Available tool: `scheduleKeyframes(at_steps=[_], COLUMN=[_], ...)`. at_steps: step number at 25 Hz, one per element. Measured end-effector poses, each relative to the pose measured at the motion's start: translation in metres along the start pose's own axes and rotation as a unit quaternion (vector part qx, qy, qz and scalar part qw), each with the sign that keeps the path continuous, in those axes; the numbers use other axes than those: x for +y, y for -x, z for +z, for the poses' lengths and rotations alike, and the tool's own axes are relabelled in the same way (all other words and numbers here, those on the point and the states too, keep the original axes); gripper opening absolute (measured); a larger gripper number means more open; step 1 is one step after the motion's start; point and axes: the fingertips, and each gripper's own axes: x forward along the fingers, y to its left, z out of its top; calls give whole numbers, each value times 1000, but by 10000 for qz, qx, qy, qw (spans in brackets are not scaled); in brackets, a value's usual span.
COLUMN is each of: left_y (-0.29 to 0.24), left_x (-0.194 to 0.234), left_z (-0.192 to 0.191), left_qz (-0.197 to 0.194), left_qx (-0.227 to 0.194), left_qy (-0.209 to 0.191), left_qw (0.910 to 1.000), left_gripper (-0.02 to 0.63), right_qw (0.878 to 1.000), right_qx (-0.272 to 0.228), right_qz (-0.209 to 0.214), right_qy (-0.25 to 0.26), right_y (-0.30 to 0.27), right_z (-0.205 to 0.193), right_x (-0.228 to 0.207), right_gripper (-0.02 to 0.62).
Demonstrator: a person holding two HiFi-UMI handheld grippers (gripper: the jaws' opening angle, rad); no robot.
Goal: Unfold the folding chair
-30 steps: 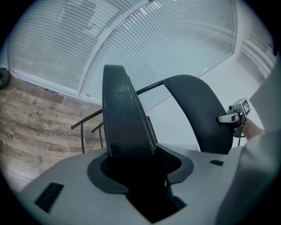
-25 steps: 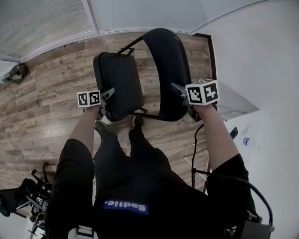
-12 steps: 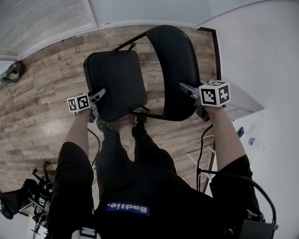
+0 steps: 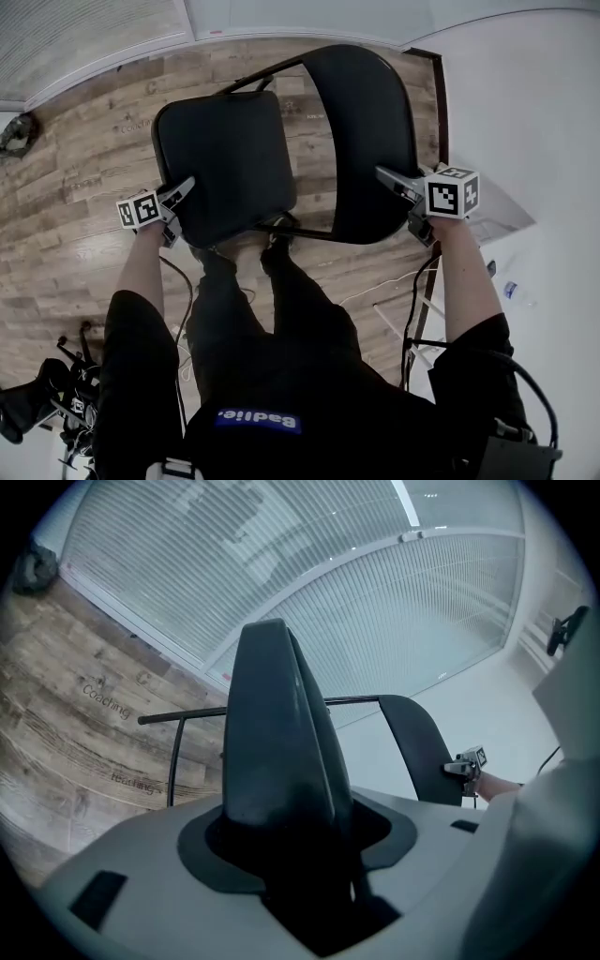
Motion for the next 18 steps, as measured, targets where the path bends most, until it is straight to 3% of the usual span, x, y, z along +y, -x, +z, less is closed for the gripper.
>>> scheduleKeyframes(at_steps=[18], left_y=[24], left_x=[98], left_z=[-8], left_qz=[-618], left_qx=[11], left_qy=[343], left_qw=[9975], left_gripper=[255], right_qw=[9986], right_qx=[-114], right_qz=[485], right_qy=[-182], right_y=[-55], right_z=[-14], right_x=[-3], right_gripper=[80])
